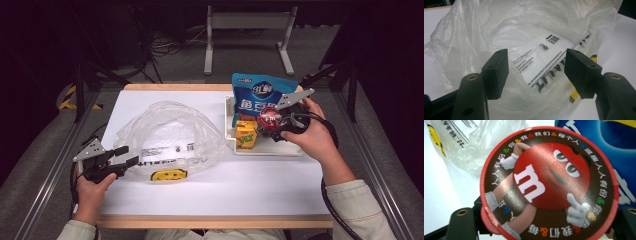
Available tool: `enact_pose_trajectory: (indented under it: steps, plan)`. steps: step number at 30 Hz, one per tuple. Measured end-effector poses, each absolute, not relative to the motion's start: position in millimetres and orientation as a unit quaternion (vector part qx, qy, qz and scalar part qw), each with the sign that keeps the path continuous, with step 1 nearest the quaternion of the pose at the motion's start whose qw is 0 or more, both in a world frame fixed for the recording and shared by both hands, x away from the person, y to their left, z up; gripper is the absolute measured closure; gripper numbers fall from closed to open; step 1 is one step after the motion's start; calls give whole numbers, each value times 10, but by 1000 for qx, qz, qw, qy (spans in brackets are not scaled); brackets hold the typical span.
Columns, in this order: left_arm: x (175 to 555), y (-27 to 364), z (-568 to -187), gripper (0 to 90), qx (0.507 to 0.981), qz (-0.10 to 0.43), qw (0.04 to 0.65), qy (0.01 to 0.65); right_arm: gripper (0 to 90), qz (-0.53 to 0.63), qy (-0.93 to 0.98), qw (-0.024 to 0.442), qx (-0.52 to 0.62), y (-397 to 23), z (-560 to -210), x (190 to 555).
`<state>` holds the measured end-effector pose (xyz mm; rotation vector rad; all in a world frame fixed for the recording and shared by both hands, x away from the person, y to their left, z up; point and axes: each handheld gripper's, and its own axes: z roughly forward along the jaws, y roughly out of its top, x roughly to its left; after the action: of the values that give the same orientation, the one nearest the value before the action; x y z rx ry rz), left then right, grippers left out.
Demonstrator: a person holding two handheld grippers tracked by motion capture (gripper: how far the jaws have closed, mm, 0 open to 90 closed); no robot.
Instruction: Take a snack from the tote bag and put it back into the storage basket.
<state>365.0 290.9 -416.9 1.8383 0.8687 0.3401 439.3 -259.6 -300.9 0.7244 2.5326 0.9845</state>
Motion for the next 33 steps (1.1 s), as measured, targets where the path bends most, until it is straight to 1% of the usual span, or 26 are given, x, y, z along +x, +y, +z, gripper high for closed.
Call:
enact_pose_trajectory:
  steps: [14,33]
  plan:
    - [3594,2952,-4177,368,763,145,511,368,253,335,889,160,268,-2880,-3228,4516]
    - [3545,2988,-4178,368,761,148,509,373,253,326,887,162,285,-3097,-3495,4586]
